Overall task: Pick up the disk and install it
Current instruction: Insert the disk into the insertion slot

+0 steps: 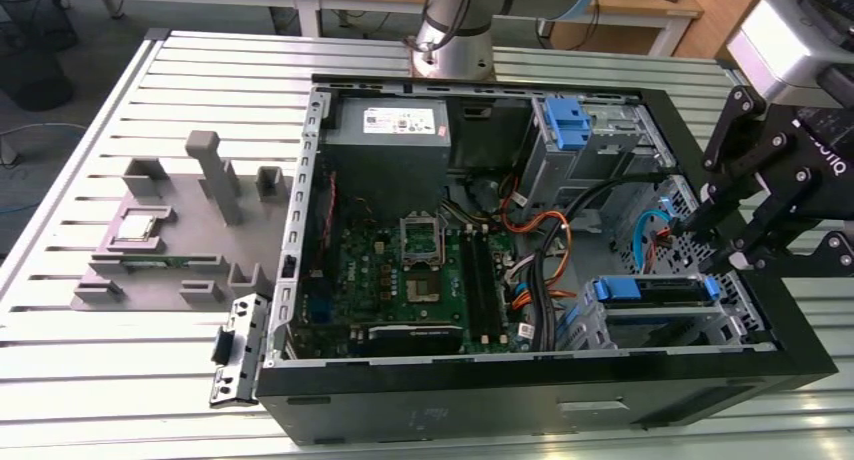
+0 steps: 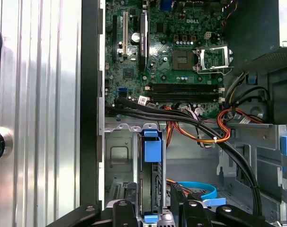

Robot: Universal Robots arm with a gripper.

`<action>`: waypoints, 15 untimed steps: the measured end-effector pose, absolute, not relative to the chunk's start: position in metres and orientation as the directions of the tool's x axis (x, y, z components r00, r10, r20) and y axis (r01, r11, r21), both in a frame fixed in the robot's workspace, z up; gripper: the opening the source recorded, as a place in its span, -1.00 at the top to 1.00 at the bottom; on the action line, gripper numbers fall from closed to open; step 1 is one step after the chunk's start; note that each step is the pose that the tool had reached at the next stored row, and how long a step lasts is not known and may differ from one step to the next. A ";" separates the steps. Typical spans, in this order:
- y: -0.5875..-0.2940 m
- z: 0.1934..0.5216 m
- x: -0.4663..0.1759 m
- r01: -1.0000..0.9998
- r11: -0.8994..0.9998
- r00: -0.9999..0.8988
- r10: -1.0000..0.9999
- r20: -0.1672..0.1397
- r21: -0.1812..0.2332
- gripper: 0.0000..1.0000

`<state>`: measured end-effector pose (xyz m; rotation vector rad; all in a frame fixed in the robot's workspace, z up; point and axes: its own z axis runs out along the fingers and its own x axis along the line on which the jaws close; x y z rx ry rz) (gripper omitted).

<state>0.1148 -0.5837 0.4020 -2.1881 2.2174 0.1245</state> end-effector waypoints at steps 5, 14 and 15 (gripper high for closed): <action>-0.584 0.402 0.115 -0.999 0.012 -0.015 -0.997 -0.073 0.040 0.17; -0.584 0.399 0.114 -1.000 0.012 -0.013 -0.997 -0.081 0.016 0.17; -0.584 0.398 0.114 -1.000 0.012 -0.013 -0.997 -0.083 0.014 0.17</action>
